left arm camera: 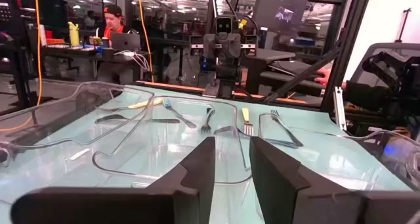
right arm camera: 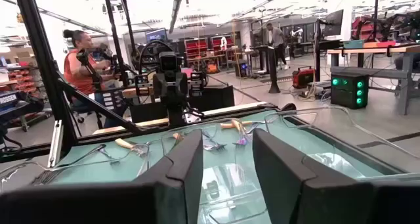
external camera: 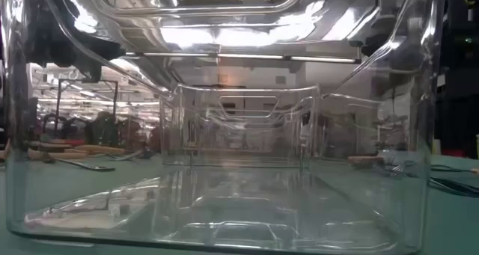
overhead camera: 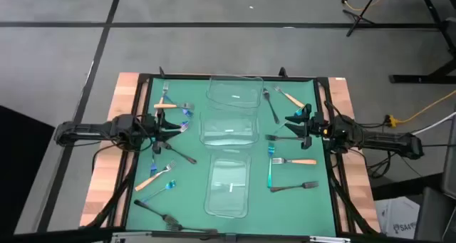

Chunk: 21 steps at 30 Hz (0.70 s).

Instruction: Sort silverware by color (type)

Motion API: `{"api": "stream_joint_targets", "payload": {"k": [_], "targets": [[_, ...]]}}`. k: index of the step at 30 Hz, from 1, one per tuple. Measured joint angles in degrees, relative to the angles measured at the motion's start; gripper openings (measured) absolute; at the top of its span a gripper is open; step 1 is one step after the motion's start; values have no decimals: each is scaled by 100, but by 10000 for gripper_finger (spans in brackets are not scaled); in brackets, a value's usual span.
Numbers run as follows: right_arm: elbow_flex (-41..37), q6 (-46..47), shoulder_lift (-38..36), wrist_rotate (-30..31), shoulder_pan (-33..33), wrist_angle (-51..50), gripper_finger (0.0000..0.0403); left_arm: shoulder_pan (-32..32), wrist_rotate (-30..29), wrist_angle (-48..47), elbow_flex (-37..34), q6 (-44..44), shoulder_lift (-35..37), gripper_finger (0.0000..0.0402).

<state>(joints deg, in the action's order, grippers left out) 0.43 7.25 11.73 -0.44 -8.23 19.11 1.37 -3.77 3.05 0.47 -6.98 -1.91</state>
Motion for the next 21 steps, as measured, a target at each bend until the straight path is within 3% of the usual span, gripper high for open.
{"api": "stream_joint_targets", "payload": {"k": [21], "targets": [[0, -7, 0, -51, -2, -15, 122, -1, 0, 0, 0, 0, 0, 89]]}}
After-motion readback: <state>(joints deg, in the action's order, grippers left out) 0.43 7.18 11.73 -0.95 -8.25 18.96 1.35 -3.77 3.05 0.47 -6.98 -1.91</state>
